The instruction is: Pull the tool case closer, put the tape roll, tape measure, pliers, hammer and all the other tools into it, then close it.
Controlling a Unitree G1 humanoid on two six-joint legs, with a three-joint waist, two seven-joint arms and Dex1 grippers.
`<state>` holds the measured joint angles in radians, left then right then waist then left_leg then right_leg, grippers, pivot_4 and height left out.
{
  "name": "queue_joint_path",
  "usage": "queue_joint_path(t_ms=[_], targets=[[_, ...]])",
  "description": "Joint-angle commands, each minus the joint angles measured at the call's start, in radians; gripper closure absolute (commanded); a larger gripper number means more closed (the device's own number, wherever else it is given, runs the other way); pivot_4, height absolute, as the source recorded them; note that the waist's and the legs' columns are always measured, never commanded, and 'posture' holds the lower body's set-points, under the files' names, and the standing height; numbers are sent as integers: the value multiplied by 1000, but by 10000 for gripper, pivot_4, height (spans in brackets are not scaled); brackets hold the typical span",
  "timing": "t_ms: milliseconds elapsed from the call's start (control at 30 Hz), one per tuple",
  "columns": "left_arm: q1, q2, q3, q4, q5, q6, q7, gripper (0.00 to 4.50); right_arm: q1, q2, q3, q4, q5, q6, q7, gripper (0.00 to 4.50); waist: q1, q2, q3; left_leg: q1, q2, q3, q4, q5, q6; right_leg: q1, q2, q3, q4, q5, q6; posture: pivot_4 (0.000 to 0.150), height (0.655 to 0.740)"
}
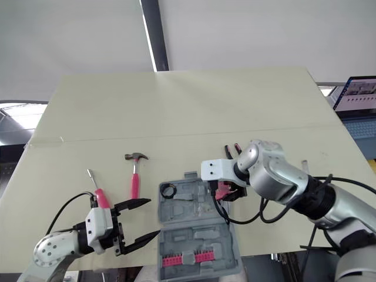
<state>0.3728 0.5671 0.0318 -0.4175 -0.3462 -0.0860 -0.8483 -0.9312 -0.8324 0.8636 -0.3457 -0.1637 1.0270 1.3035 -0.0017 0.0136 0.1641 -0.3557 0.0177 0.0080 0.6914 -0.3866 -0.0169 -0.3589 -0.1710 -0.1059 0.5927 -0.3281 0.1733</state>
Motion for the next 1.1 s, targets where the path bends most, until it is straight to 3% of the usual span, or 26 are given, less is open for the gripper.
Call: queue_joint_path(t_ms=[33,567,1100], targets=[[16,-3,12,-25,3,-5,17,0,-29,16,25,22,-38,-4,-10,14465,-2,0,0,0,0,0,0,0,0,0,0,0,0,0,0,1500,7360],[60,1,13,-51,20,-14,45,0,-58,146,67,138,-106,-53,-39,14465,-5,0,0,0,0,0,0,0,0,-1,0,0,0,0,0,1500,7360],[62,1,-3,-60,27,-11,44,0,-44,164,72,145,-141,-78,-38,14465,-6,0,0,0,0,0,-1,0,0,-1,0,0,0,0,0,1500,7360]])
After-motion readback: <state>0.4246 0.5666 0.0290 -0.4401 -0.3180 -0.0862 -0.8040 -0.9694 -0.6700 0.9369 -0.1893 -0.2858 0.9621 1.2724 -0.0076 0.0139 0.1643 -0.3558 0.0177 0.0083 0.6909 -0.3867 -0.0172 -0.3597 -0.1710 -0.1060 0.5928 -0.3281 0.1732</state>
